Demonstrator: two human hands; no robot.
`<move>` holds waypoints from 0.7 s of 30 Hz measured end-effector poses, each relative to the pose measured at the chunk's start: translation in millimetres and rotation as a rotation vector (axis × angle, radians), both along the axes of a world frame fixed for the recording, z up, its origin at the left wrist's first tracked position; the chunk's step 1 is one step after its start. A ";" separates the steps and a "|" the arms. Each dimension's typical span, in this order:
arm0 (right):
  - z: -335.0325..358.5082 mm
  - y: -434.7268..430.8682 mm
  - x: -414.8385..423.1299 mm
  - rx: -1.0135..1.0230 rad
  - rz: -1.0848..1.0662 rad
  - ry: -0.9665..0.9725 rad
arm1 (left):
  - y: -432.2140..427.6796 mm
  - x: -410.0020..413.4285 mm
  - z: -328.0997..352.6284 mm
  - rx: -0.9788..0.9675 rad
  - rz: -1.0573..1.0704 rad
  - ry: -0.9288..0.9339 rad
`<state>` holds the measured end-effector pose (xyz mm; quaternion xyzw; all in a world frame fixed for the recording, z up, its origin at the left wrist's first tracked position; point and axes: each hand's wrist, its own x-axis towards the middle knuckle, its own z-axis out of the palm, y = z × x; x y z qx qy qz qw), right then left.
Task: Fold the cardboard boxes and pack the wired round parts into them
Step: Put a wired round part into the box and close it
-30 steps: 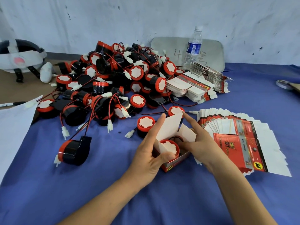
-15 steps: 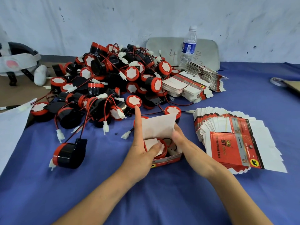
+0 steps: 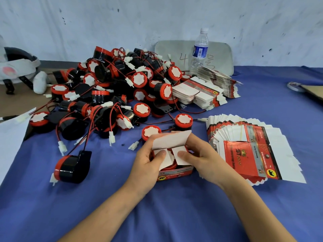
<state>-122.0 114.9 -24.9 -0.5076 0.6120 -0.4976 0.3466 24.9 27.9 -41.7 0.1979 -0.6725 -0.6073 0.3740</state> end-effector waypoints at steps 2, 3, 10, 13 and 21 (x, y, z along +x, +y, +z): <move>1.3 -0.7 0.6 -0.025 -0.011 -0.005 | -0.2 2.4 2.6 -0.047 0.004 -0.002; -0.1 -1.1 0.0 -0.036 -0.018 0.007 | 0.1 4.2 3.5 -0.080 -0.011 0.008; 1.6 0.5 1.8 -0.096 -0.051 0.154 | 10.0 8.2 9.3 -0.219 -0.022 0.050; 6.0 4.3 -1.3 -0.064 0.023 0.040 | 10.5 6.4 7.6 -0.287 0.057 0.029; 10.2 8.9 -6.4 -0.119 -0.034 -0.175 | 3.1 5.4 7.1 -0.396 0.106 -0.063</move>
